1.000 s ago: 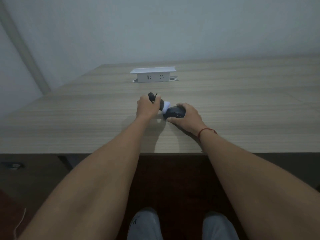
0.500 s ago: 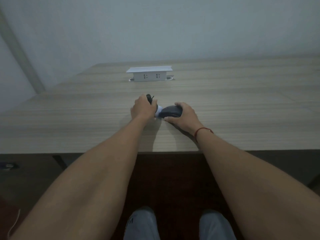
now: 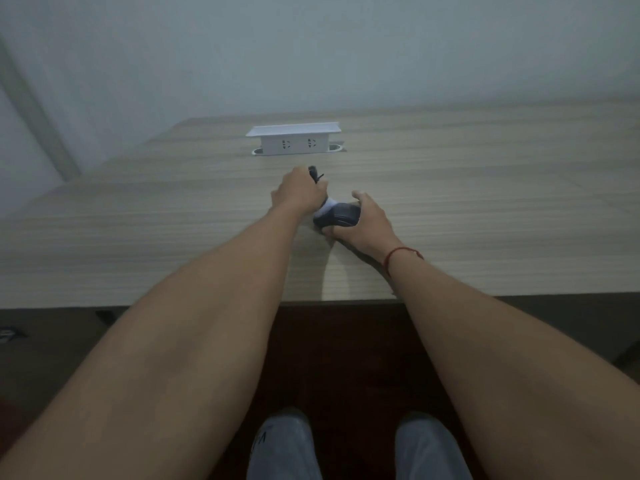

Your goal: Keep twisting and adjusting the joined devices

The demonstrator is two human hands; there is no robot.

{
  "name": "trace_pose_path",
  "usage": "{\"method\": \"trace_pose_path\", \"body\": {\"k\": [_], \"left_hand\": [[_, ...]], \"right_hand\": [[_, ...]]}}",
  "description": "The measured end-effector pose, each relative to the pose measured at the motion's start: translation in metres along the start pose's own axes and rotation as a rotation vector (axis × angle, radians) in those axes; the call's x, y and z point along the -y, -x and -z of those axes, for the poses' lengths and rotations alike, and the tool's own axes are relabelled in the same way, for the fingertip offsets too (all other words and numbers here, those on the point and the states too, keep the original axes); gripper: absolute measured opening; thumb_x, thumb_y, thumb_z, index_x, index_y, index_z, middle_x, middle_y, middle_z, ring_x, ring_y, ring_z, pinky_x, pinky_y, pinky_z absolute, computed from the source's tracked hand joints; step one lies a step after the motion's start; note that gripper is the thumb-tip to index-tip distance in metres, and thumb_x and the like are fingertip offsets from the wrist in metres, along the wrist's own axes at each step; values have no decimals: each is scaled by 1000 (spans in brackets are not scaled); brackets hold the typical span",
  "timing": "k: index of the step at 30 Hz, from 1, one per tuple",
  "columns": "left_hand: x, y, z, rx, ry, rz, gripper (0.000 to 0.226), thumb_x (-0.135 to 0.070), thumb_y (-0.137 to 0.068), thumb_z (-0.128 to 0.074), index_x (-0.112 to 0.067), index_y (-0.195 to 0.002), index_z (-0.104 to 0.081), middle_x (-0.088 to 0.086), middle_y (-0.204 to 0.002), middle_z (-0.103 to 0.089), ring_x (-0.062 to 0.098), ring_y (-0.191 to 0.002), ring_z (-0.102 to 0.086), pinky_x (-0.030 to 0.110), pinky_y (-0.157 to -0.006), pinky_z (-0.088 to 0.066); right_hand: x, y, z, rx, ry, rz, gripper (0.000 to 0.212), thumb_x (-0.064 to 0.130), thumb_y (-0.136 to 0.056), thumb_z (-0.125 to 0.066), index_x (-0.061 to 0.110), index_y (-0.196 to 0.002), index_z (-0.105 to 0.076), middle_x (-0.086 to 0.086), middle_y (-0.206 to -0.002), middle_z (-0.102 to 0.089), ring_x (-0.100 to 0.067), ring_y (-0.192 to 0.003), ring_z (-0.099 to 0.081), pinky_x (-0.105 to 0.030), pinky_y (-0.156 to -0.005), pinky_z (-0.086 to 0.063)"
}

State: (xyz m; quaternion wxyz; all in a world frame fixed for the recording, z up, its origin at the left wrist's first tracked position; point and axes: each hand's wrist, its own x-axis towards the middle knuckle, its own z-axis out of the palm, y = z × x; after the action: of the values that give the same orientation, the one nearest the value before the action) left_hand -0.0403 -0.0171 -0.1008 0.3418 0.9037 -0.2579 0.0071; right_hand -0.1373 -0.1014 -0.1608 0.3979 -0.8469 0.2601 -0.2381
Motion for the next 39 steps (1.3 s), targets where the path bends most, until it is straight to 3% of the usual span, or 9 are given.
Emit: {"method": "trace_pose_path", "body": {"k": [7,11,15,18,22,24,27,29,39], "left_hand": [[16,-1,-6,-70,227,6,42,-41,-92,-54,-2,-107,-62,16,-105,-66,34,-104,-63,37,-87,-50],[18,7,-1,-139,25,72,42,-40,-96,-48,-5,-117,-57,16,-120,-63,35,-113,-58,41,-96,-43],[18,15,-3,-149,165,98,44,-42,-93,-51,-4,-114,-60,17,-118,-64,36,-111,-60,42,-96,-48],[20,17,-9,-72,228,107,49,-44,-89,-55,-2,-113,-62,19,-117,-65,36,-108,-62,44,-94,-51],[23,16,-8,-38,107,98,46,-43,-91,-55,-4,-116,-61,16,-120,-64,35,-110,-61,40,-93,-49],[21,16,-7,-57,73,83,45,-43,-93,-54,-5,-118,-58,15,-122,-63,35,-112,-60,40,-94,-46],[20,14,-4,-147,150,42,44,-44,-94,-51,-5,-111,-60,14,-114,-65,35,-108,-61,39,-90,-47],[21,12,-4,-180,298,-11,40,-44,-92,-52,-5,-95,-61,14,-102,-67,33,-99,-63,36,-81,-49],[27,18,1,-176,236,-39,37,-36,-92,-53,0,-97,-61,15,-95,-64,35,-93,-62,33,-72,-45]], "right_hand": [[3,0,-1,11,13,5,76,37,-77,-71,17,-142,-37,-6,-138,-52,-26,-121,-52,-45,-105,-43],[1,3,-2,-57,18,18,66,37,-80,-70,16,-137,-44,-5,-135,-55,-24,-119,-54,-40,-101,-46],[5,7,-8,-210,88,-3,39,47,-88,-54,19,-115,-60,-6,-114,-66,-25,-101,-61,-34,-80,-48],[7,10,-6,-214,103,22,34,35,-95,-39,15,-105,-64,-12,-105,-67,-26,-88,-58,-32,-73,-43],[1,16,9,-183,66,99,30,24,-92,-44,11,-83,-69,-11,-83,-67,-24,-76,-58,-23,-55,-38],[-2,15,14,-187,22,103,27,24,-91,-51,11,-89,-74,-10,-89,-72,-23,-83,-63,-21,-61,-41],[-4,9,12,-113,1,110,37,30,-90,-58,10,-120,-65,-9,-123,-66,-23,-115,-59,-29,-96,-45],[-5,4,8,-36,41,120,42,33,-92,-55,12,-128,-59,-9,-135,-57,-25,-126,-51,-34,-107,-38],[-9,-3,3,-46,77,121,35,29,-96,-41,20,-124,-61,-6,-125,-65,-26,-116,-58,-38,-100,-44]]}}
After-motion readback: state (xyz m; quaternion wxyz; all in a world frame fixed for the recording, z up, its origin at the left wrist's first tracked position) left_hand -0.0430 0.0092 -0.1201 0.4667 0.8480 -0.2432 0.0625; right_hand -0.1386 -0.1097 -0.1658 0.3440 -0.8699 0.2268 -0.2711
